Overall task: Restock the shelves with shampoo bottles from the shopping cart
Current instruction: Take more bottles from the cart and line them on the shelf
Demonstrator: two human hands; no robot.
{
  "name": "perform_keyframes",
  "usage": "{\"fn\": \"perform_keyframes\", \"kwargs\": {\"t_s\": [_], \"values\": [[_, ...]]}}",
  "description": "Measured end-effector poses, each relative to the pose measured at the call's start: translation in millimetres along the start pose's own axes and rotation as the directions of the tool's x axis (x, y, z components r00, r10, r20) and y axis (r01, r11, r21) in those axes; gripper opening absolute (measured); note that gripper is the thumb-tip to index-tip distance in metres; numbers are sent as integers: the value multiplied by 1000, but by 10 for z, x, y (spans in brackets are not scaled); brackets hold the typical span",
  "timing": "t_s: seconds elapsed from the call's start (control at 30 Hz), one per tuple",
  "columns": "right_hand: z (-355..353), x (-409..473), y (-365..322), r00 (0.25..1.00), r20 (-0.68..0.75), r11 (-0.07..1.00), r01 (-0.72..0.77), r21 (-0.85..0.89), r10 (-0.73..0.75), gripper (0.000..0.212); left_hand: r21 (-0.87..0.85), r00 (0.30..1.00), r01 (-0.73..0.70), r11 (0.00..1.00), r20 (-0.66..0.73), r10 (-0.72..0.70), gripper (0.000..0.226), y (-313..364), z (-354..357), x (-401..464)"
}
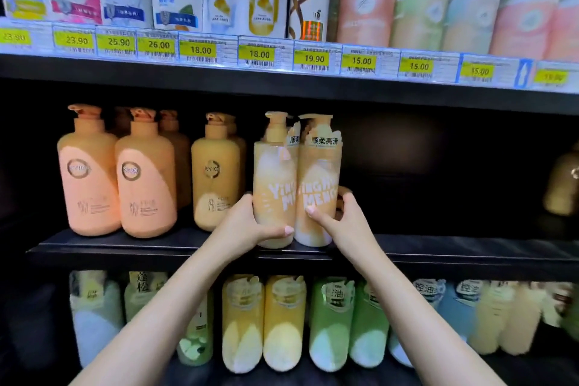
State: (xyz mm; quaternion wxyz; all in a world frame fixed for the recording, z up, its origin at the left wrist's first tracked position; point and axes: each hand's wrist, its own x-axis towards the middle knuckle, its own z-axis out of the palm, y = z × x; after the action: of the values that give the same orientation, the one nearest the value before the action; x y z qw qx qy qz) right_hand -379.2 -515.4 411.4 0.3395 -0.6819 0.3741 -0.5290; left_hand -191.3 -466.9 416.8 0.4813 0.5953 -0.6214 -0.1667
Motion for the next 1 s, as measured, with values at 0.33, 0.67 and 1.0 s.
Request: {"fn": "perform_keyframes", "kwargs": {"t_s": [0.33,0.67,1.0], "values": [[-29,9,34,1000,7,999,10,-52,-10,64,44,978,-58,997,-196,65,78,-78,90,-80],[-91,5,84,995,76,997,-65,32,63,63,-21,979,-80,997,-191,75,75,-128,83,-67],[-83,-1,80,995,78,998,-61,11,60,67,203,978,-165,965,-91,187,33,-190,50,-43]]}}
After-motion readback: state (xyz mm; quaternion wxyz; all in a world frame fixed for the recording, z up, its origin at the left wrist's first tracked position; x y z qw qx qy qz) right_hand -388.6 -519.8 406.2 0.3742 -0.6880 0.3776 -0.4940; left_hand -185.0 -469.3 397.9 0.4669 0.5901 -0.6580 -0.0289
